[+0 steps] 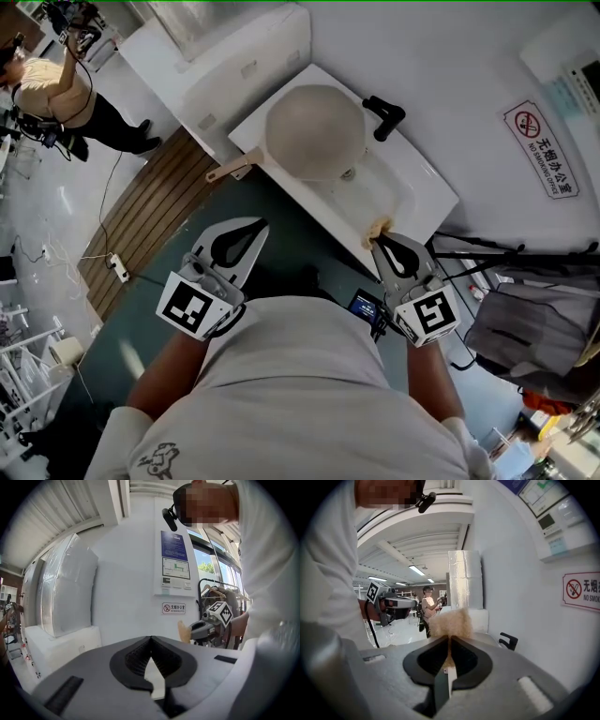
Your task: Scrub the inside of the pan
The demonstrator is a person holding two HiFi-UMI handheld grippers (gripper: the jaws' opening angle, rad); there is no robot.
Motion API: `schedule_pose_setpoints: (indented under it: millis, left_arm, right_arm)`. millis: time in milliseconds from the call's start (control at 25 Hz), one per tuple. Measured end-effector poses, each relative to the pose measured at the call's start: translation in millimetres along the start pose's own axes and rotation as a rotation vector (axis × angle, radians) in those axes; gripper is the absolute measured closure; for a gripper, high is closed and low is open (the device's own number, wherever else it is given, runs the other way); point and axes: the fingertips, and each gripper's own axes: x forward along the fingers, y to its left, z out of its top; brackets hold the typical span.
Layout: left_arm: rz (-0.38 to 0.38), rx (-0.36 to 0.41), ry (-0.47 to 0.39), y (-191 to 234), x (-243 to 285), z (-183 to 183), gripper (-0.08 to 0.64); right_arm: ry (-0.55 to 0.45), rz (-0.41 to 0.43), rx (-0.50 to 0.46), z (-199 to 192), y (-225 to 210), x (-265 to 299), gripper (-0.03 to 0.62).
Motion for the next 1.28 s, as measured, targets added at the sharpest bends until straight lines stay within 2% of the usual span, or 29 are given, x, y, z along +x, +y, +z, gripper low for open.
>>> schedule_pose_setpoints:
  millis: [240,920,1280]
  left_arm:
    - [-0.023,0.013,-0.057,-3,-35,14,0.561]
    - [-0.119,-0.002,-0.030,10,-197,-18,0.561]
    - [-0.151,-0.002,-0.055,15,-233,-17,0.561]
  right_arm:
    - [-0.025,-0.021,0.009,13,40,-6,0.569]
    - [-0.061,-0.068,0.009,47,206,5,0.570]
    - [-0.064,-0.109,-0.007,57,246,6,0.571]
